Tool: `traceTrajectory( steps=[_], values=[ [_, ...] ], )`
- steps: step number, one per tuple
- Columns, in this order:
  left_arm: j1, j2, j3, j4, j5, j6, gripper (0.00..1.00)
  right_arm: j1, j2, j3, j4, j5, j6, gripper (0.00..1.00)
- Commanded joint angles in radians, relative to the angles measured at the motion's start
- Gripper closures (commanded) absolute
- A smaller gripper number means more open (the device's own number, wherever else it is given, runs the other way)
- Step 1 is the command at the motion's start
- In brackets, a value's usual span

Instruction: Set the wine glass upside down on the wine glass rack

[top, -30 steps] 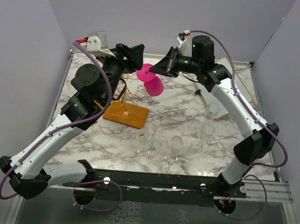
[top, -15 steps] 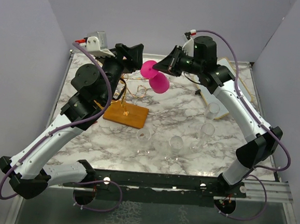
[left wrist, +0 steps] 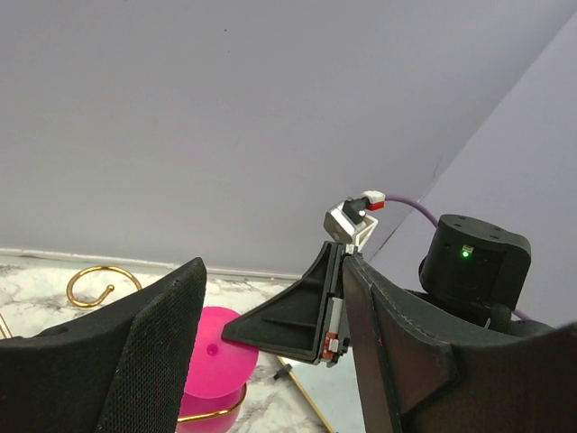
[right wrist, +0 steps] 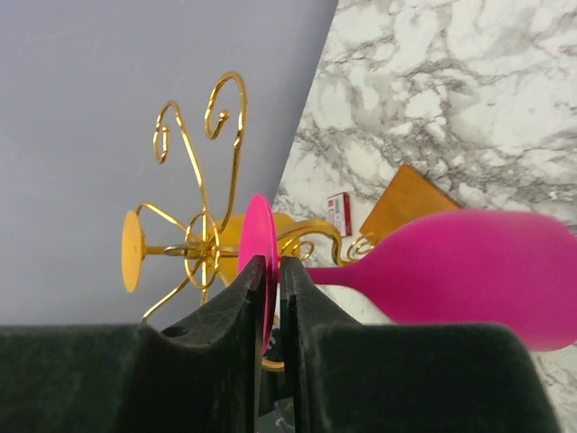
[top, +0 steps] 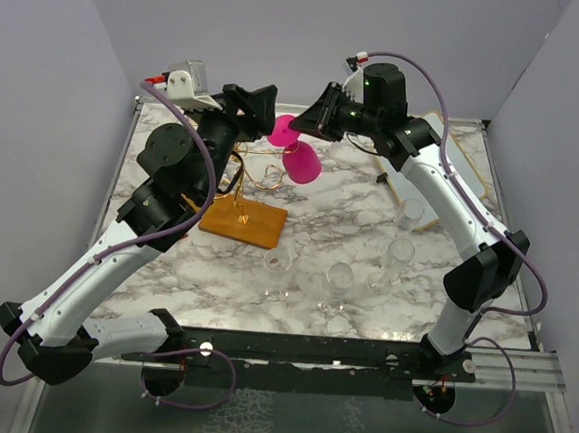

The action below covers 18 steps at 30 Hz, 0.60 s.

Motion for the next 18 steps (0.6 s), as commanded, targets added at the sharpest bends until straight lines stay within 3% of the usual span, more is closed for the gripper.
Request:
traceTrajectory(
  steps=[1, 6, 18],
  values=[
    [-0.003, -0.025, 0.014, -0.012, -0.022, 0.018, 0.36, 0.000, 0.026, 0.050, 0.000, 0.001, -0.036, 0.81],
    [-0.003, -0.032, 0.011, -0.011, -0.032, 0.026, 0.36, 0.000, -0.001, 0.033, 0.003, 0.042, -0.053, 0.59],
    [-0.003, -0.069, 0.023, -0.062, 0.022, 0.085, 0.30, -0.001, -0.082, 0.023, -0.099, 0.241, -0.179, 0.37]
  ],
)
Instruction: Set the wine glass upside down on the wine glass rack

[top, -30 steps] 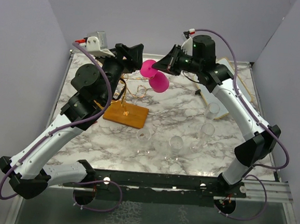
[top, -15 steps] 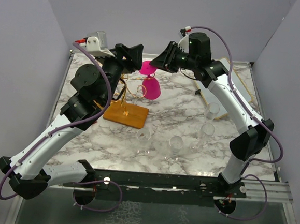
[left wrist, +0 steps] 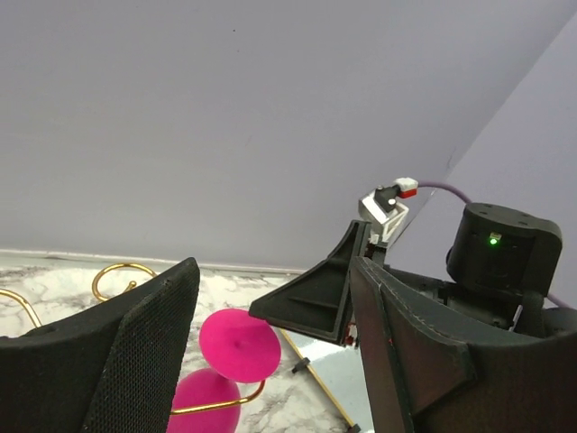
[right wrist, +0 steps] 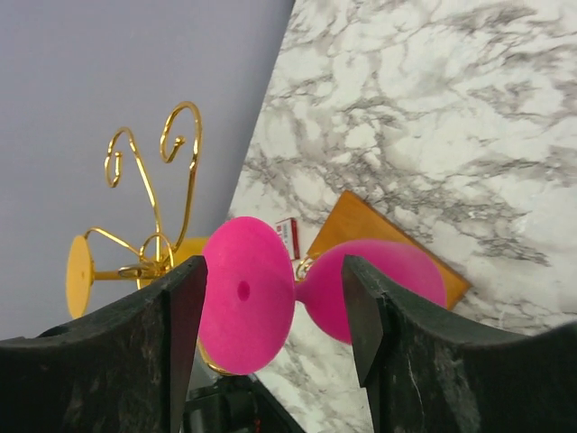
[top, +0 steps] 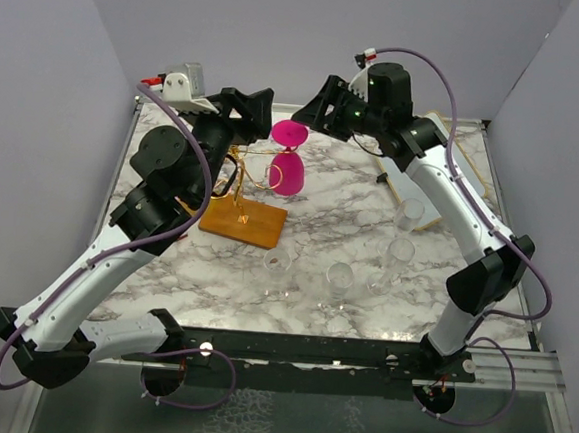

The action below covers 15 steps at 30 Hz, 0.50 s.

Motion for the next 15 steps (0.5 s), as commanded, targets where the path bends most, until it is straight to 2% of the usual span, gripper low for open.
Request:
traceTrajectory(
  steps=[1, 5, 9, 15],
  values=[
    [-0.002, -0.058, 0.024, -0.060, 0.031, 0.053, 0.29, 0.000, -0.095, -0.002, -0.084, 0.177, -0.101, 0.36],
    [-0.003, -0.086, 0.045, -0.156, 0.060, 0.067, 0.27, -0.001, -0.179, -0.075, -0.134, 0.364, -0.182, 0.35],
    [-0.003, -0.103, 0.061, -0.226, 0.097, 0.070, 0.26, -0.001, -0.240, -0.102, -0.189, 0.450, -0.237, 0.35],
    [-0.003, -0.110, 0.097, -0.309, 0.208, 0.074, 0.25, -0.001, -0.370, -0.216, -0.353, 0.611, -0.242, 0.41]
  ],
)
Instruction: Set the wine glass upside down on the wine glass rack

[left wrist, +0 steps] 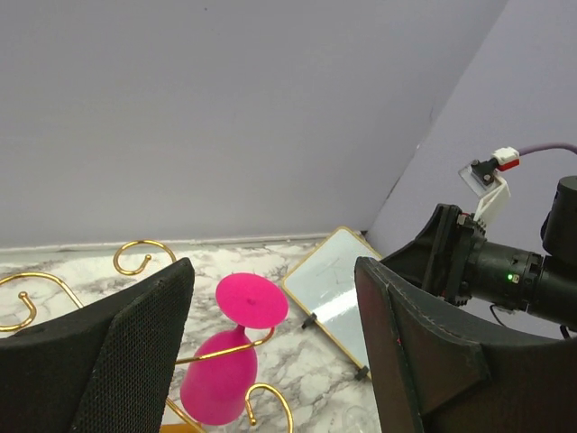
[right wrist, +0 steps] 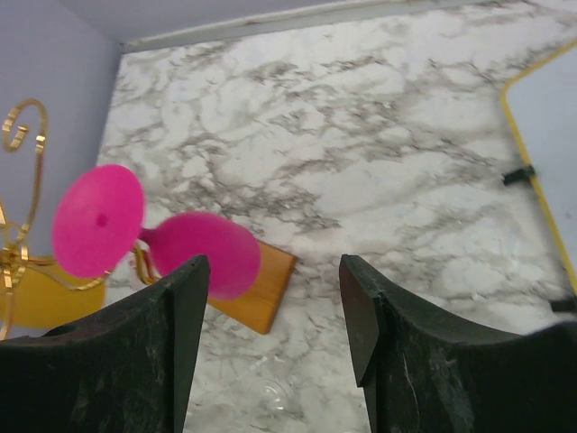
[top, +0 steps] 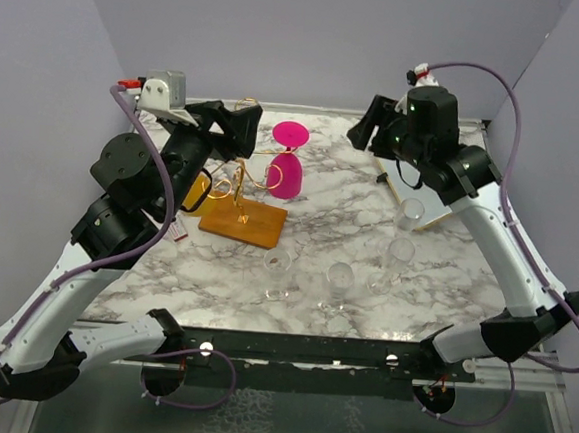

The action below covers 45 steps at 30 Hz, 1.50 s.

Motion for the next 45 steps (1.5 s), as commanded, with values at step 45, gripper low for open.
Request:
traceTrajectory(
  steps=[45],
  values=[
    [-0.003, 0.073, 0.100, -0.064, 0.274, 0.048, 0.25, -0.028, -0.201, -0.477, -0.206, 0.353, -0.113, 0.66]
  ],
)
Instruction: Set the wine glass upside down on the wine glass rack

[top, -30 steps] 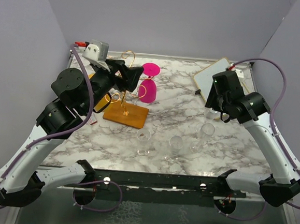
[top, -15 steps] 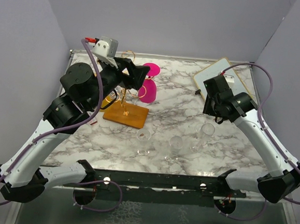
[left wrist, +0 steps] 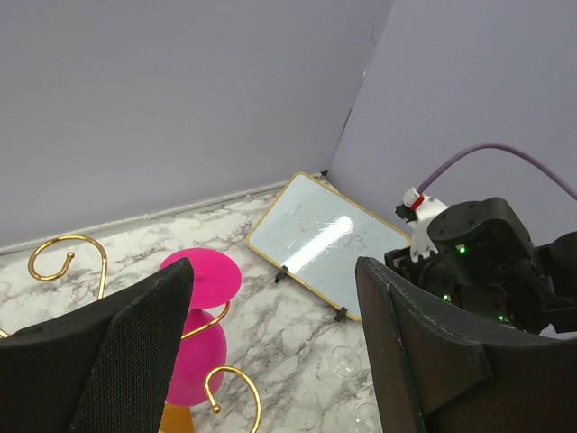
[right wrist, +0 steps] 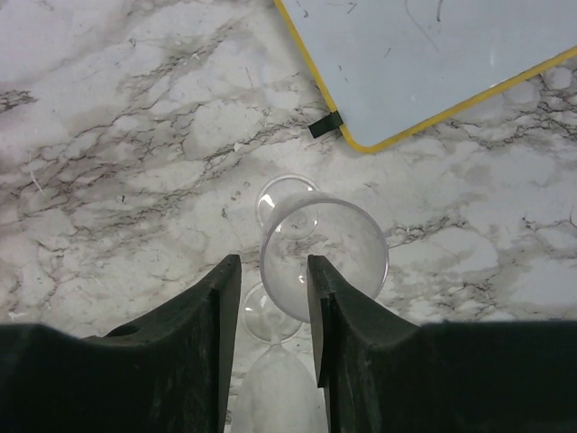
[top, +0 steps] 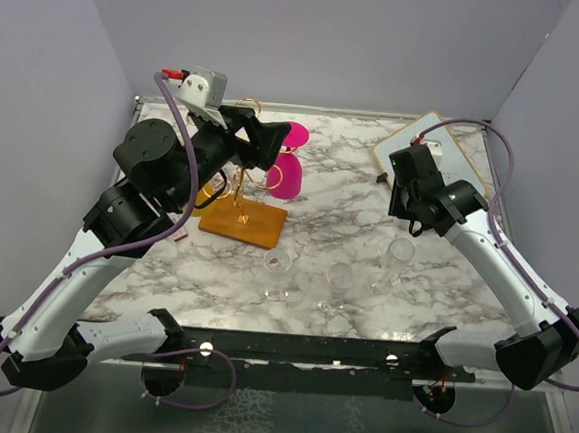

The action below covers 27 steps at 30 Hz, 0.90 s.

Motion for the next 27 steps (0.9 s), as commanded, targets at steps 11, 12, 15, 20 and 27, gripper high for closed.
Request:
traceTrajectory(
  steps=[11, 12, 15, 20, 27],
  values=[
    [-0.003, 0.019, 0.020, 0.086, 0.046, 0.010, 0.25, -0.029, 0.003, -0.077, 0.086, -0.029, -0.042, 0.94],
    [-0.003, 0.019, 0.016, 0.096, 0.053, 0.008, 0.25, -0.029, 0.000, -0.078, 0.087, -0.025, -0.044, 0.98],
    [-0.003, 0.017, -0.004, 0.131, 0.082, -0.006, 0.25, -0.029, -0.013, -0.076, 0.095, -0.022, -0.048, 0.99],
    [-0.003, 0.024, -0.020, 0.165, 0.114, -0.055, 0.25, -0.029, -0.063, -0.065, 0.143, -0.051, -0.062, 0.99],
    [-0.003, 0.073, -0.044, 0.259, 0.177, -0.231, 0.25, -0.030, -0.205, -0.094, 0.389, -0.107, -0.062, 0.99]
  ],
)
